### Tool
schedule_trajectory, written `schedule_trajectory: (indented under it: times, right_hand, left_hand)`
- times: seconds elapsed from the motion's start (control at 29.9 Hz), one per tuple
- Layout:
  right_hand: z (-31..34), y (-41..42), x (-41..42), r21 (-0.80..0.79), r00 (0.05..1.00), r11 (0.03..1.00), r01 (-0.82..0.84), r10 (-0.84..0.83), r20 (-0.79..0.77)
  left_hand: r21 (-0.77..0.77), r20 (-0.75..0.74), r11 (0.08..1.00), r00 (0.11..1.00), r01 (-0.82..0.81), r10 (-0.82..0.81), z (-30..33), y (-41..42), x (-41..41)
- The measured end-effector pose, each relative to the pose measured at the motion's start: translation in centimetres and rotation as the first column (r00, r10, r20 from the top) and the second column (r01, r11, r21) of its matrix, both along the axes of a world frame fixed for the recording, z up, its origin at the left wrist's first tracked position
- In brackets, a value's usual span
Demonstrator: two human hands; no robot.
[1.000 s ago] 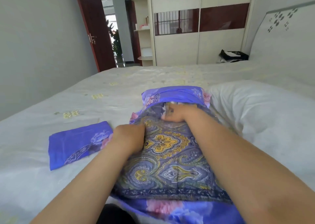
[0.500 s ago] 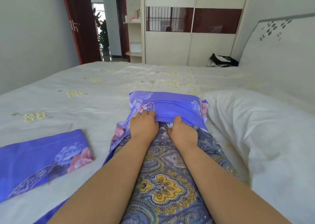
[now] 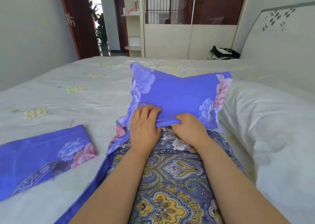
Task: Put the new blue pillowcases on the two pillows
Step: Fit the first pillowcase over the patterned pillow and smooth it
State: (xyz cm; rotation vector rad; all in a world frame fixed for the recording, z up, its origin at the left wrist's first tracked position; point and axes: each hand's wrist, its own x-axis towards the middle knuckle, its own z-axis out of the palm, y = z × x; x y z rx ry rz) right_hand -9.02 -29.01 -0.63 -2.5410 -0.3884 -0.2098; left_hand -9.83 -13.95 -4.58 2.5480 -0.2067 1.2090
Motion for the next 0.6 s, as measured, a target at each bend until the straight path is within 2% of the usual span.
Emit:
schedule_trajectory:
  times: [0.07, 0.17, 0.27, 0.33, 0.4, 0.47, 0.6]
  right_hand:
    - [-0.1, 0.0, 0.0, 0.009, 1.0, 1.0, 0.01, -0.009, -0.026]
    - [-1.8, 0.3, -0.2, 0.109, 0.977, 0.988, 0.111, -0.128, 0.17]
    - [-3.2, -0.2, -0.4, 0.225, 0.891, 0.958, 0.18, -0.256, 0.375]
    - [-3.2, -1.4, -0.4, 0.267, 0.829, 0.928, 0.261, -0.357, 0.43]
    - [-3.1, -2.9, -0.6, 0.33, 0.823, 0.885, 0.328, -0.439, 0.359]
    - [-3.3, -4.5, -0.7, 0.36, 0.819, 0.853, 0.377, -0.489, 0.301]
    - [-3.8, -7.3, -1.5, 0.291, 0.811, 0.816, 0.5, -0.559, 0.174]
  left_hand:
    - [-0.013, 0.011, 1.0, 1.0, 0.022, -0.022, 0.1, 0.0, -0.6]
    - [-0.068, -0.013, 0.997, 1.0, 0.026, -0.027, 0.7, -0.6, -1.9]
    - [-0.052, -0.005, 0.998, 0.999, 0.031, -0.031, 0.9, -1.0, -3.1]
    - [-0.019, -0.011, 1.0, 1.0, 0.016, -0.016, 1.0, -0.9, -3.4]
    - [-0.049, -0.02, 0.998, 0.999, -0.035, 0.034, 1.2, -0.3, -3.5]
    - [-0.148, -0.025, 0.984, 0.995, -0.095, 0.092, 1.2, 0.9, -3.7]
    - [-0.353, -0.117, 0.912, 0.977, -0.208, 0.178, 0.1, 3.4, -4.6]
